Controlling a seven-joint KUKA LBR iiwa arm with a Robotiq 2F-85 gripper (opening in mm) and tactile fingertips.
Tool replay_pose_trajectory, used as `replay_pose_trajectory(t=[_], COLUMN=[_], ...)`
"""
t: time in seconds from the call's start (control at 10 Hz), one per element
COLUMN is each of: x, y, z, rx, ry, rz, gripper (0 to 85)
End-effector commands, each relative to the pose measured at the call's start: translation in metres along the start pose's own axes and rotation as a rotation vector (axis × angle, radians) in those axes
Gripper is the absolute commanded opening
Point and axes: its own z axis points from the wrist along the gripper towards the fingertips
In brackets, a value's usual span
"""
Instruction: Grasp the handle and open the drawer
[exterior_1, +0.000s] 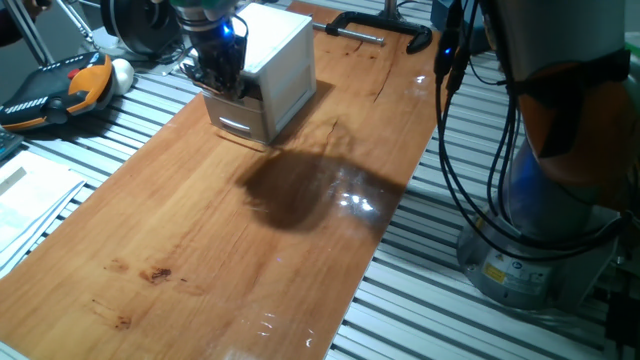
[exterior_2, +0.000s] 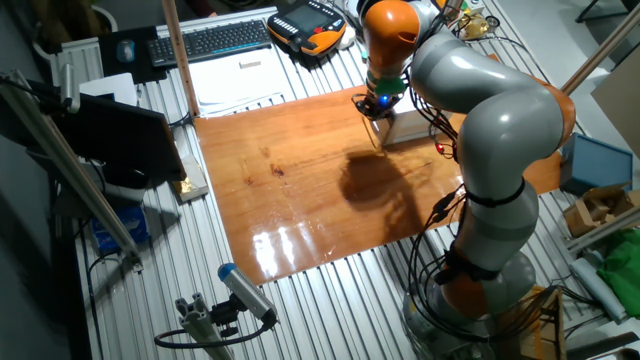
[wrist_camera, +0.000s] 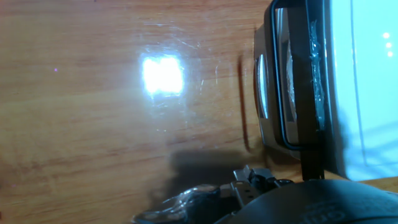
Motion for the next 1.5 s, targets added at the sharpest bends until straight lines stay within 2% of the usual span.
replay_pose_trajectory(t=[0.0,0.6,0.7,0.8,1.0,1.1,1.3,1.4], x=[-0.0004,-0.0015,-0.0015,-0.0015,-0.0015,-0.0015,-0.0015,-0.0015], y=[-0.0003,0.0024,0.0024,0.0024,0.0024,0.0024,0.0024,0.0024], z=[0.0002,0.0005,0.0005,0.0005,0.0005,0.0005,0.0005,0.0005], rx=[-0.001,0.009,0.021,0.031,0.041,0.027,0.008,-0.014], ry=[0.001,-0.005,-0.008,-0.014,-0.049,-0.041,-0.004,0.003], rz=[0.003,-0.006,-0.015,-0.027,-0.045,-0.068,-0.105,-0.115], gripper=[0.7,0.7,0.7,0.7,0.7,0.7,0.7,0.7])
